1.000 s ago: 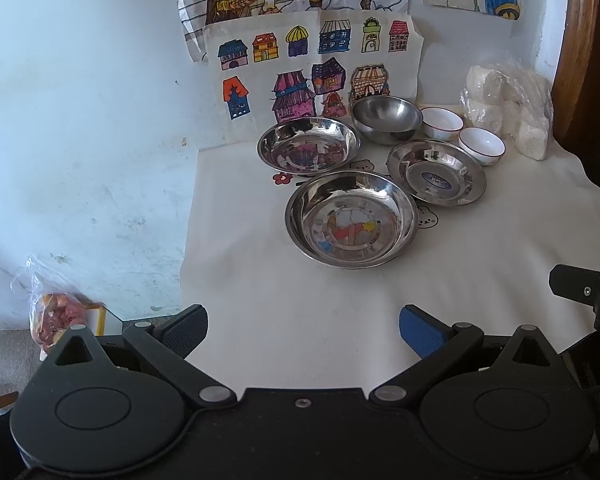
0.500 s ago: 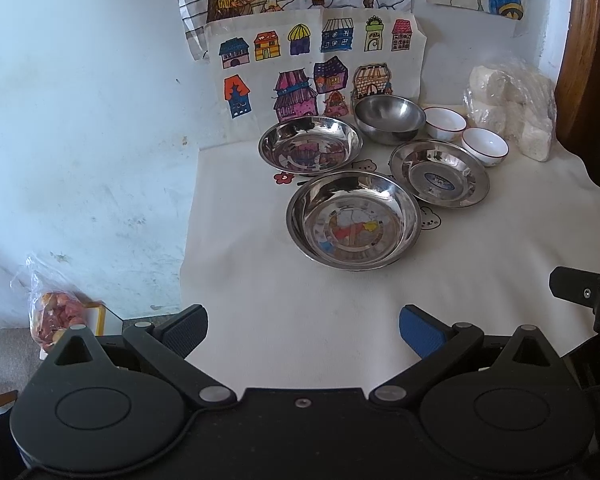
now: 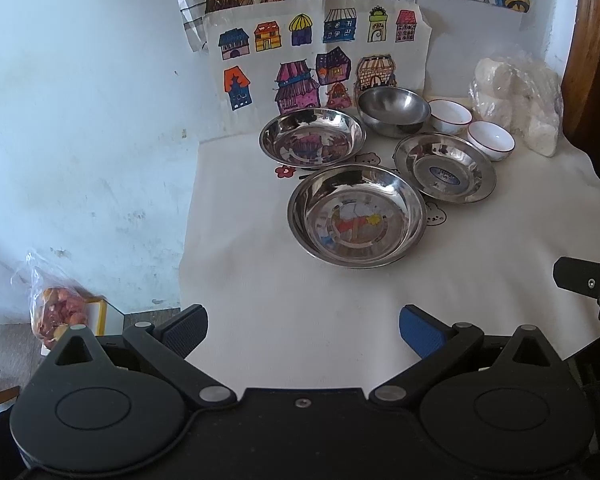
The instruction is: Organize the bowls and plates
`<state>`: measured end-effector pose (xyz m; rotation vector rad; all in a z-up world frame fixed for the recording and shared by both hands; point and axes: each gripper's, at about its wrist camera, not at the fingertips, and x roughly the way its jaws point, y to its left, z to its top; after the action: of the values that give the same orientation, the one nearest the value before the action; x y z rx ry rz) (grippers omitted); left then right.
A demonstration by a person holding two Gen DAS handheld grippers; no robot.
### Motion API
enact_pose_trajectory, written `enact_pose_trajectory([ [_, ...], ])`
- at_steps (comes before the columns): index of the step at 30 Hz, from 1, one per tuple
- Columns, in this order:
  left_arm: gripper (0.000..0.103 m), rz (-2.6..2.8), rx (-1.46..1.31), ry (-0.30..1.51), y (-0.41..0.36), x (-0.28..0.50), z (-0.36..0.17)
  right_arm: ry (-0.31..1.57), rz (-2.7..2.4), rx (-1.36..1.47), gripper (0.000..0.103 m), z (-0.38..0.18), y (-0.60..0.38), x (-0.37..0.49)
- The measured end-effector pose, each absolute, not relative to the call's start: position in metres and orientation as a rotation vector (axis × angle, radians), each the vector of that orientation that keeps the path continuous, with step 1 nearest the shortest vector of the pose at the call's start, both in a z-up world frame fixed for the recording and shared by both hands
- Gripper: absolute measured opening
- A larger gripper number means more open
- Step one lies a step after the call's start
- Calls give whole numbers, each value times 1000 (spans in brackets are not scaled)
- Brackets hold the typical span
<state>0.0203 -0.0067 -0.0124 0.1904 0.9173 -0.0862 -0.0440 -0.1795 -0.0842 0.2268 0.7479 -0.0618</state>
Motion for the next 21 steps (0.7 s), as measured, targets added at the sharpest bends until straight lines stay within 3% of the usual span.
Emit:
enact_pose_trajectory([
  [21, 102, 28, 69, 935, -33, 64, -17, 773, 60, 165, 103, -85, -208, 6],
])
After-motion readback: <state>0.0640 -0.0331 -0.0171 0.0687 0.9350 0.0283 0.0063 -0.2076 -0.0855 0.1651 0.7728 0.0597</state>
